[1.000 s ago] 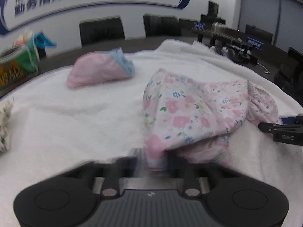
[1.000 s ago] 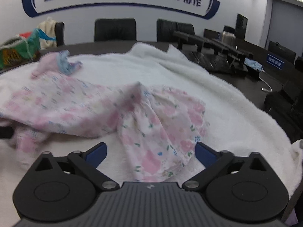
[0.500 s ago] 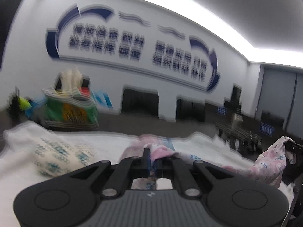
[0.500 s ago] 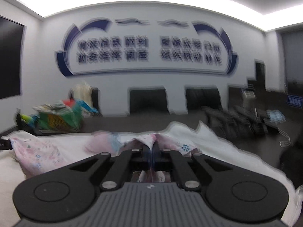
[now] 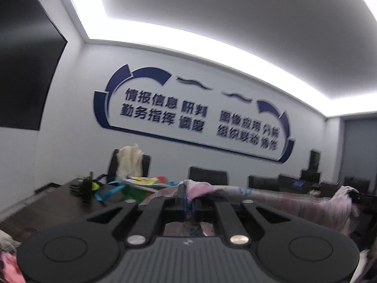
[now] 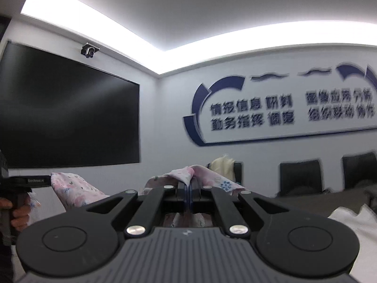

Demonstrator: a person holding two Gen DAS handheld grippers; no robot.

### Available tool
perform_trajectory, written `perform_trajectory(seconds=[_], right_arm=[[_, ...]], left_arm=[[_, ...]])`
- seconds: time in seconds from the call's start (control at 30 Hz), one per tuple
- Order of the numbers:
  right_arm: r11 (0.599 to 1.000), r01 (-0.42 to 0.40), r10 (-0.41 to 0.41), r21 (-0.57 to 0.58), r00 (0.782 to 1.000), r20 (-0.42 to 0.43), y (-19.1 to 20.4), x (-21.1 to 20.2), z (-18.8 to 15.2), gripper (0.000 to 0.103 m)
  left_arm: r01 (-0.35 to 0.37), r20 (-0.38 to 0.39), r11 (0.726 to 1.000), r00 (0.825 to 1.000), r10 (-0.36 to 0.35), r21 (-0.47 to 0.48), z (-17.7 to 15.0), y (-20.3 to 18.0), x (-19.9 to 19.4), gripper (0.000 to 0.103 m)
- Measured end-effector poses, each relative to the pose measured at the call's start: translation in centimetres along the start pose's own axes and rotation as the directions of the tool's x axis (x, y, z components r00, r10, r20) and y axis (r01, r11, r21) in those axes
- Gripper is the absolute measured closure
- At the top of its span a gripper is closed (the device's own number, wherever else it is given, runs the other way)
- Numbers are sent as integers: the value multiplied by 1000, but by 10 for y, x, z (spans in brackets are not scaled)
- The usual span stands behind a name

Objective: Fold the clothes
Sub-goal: 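Grasp the pink floral dress with the right gripper while the left gripper grasps it too, then lift the pink floral dress with both grippers and shake it out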

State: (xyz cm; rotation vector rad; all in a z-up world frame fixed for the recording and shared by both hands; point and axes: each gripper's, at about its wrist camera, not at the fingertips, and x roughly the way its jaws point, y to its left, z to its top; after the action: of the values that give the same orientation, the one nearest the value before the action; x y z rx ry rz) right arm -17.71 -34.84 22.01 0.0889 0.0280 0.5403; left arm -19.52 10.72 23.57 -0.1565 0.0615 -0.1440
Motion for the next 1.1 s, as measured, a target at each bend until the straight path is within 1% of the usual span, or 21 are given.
perform_trajectory(seconds=[0.07,0.1,0.13,0.17,0.2,0.27,0.33,0.4,0.43,0.47,0.53,0.6,0.63,0.7,0.73,0.77,0.8,0.83,0.87,0.97,1.1], right_arm=[[999,31,-28,39,996,-79,-10,28,-3,102],[997,48,-40,58,992,-119,-15,42,-4,102],[995,65,-52,76,986,-159,-20,56,-6,102],[990,124,-105,70,968,-226,-28,79,-18,97],[979,198,-174,51,937,-302,-38,105,-34,91],[940,341,-307,2,850,-429,-59,151,-70,59],[912,409,-368,-27,789,-492,-69,162,-102,59],[944,330,-298,-19,822,-485,-67,147,-122,46],[958,287,-261,-20,836,-483,-63,139,-130,30],[966,255,-241,-40,839,-488,-58,133,-136,24],[975,201,-223,-100,830,-510,-44,127,-149,24],[972,153,-227,-178,806,-546,-30,130,-163,24],[968,124,-227,-218,798,-558,-23,132,-171,24],[961,72,-216,-267,798,-563,-17,130,-192,26],[957,64,-219,-281,796,-564,-14,137,-201,39],[960,68,-219,-273,789,-574,-14,142,-206,65],[970,84,-205,-230,790,-578,-18,147,-204,78],[979,103,-187,-175,794,-578,-22,151,-200,101],[980,121,-191,-159,803,-565,-23,148,-195,101],[980,146,-193,-136,866,-462,-25,118,-159,101],[982,163,-185,-96,932,-313,-27,64,-101,101]], left_arm=[[-30,-111,1000,993,31,6,-2,15,42,97],[-41,-193,999,980,39,-3,-11,25,71,90],[-77,-273,997,959,73,-5,-27,32,101,64],[-114,-350,993,931,105,-4,-43,40,130,51],[-158,-418,987,897,144,2,-60,46,156,53],[-229,-501,973,840,210,23,-94,50,168,58],[-160,-497,987,857,135,-8,-118,52,151,52],[-99,-481,995,872,89,5,-137,54,128,43],[-99,-475,994,873,109,46,-146,52,118,38],[-98,-468,991,874,128,86,-156,50,108,35],[-123,-461,978,867,189,170,-170,47,102,35],[-159,-453,954,851,264,255,-182,44,104,35],[-175,-452,942,842,294,286,-188,43,106,35],[-186,-478,945,826,298,268,-194,52,118,55],[-191,-493,949,818,295,252,-195,57,123,96],[-203,-512,952,807,296,231,-194,60,128,100],[-213,-518,954,803,294,210,-193,62,131,101],[-220,-490,956,823,288,192,-189,63,124,102],[-230,-459,958,842,284,171,-181,63,116,102],[-255,-362,965,896,258,58,-146,71,81,103],[-210,-177,976,965,196,-61,-86,72,34,103]])
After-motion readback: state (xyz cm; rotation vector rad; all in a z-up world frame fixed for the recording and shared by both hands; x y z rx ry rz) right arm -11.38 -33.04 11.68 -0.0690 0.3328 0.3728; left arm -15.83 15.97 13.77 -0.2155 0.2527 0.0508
